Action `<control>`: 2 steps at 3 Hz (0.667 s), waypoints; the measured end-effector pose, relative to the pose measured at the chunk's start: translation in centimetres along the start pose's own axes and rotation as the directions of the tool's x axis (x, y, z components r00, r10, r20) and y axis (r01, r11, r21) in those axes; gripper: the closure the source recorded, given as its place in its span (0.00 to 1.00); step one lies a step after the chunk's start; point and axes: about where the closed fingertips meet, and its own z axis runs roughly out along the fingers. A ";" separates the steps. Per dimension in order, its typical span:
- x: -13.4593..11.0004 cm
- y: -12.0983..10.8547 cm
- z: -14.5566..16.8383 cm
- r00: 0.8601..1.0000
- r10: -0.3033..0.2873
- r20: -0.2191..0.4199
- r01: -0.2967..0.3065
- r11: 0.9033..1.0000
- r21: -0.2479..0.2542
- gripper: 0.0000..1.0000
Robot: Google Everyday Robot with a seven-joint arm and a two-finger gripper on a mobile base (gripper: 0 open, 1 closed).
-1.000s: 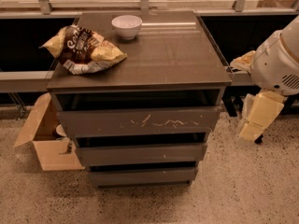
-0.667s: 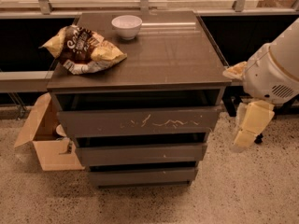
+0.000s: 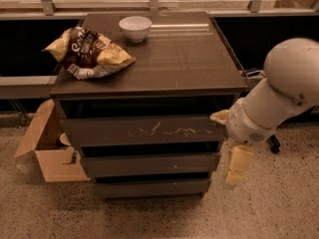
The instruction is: Open top drawer
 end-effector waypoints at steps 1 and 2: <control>0.8 -0.1 4.4 0.996 -0.058 -0.067 0.055 0.998 -0.037 0.00; 0.8 -0.1 4.4 0.996 -0.058 -0.067 0.055 0.998 -0.037 0.00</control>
Offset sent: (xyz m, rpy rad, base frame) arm 0.0041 0.0076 -0.0361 -0.0531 0.0169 0.0498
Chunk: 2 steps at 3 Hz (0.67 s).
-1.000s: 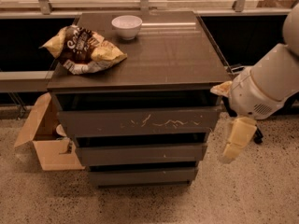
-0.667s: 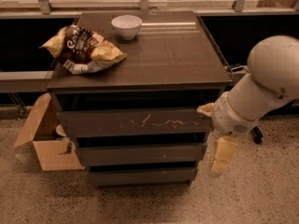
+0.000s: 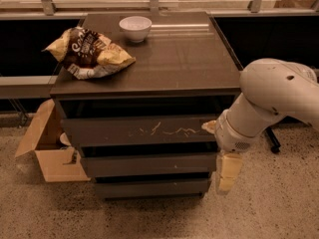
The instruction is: Open top drawer
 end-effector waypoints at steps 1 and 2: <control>0.4 -1.9 1.3 0.999 -0.043 0.007 0.043 0.999 0.024 0.00; 0.7 -5.0 3.1 0.992 -0.124 0.010 0.122 0.989 0.083 0.00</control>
Offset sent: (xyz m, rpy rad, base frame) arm 0.0931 0.0031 -0.0480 0.0180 -0.2140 0.1680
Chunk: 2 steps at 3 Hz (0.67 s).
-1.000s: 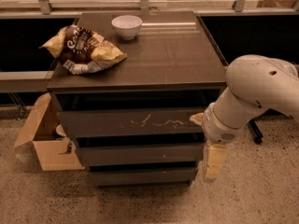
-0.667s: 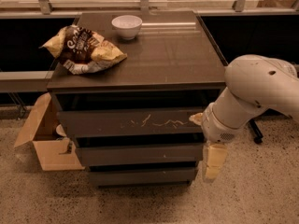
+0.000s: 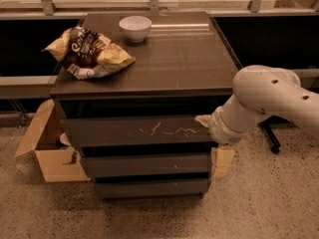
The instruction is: Open top drawer
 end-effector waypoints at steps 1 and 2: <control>0.5 -2.7 1.4 0.998 -0.056 0.004 0.056 0.997 0.050 0.00; 1.5 -6.0 3.6 0.998 -0.066 -0.003 0.066 0.995 0.075 0.00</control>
Offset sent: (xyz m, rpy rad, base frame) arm 0.0898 0.0014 -0.0365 0.0019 -0.1253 0.0477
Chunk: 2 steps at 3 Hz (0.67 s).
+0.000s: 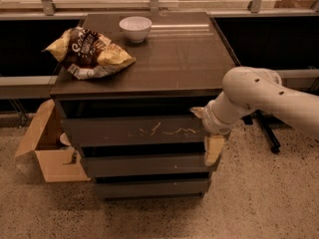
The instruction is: Open top drawer
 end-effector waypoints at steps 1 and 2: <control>0.9 -1.8 1.7 1.000 0.012 -0.006 -0.012 1.000 0.000 0.00; 1.7 -2.9 3.6 1.000 0.026 0.001 -0.026 0.999 -0.021 0.17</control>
Offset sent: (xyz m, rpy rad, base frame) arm 0.0609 -0.0039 -0.0487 0.0112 0.0536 -0.0291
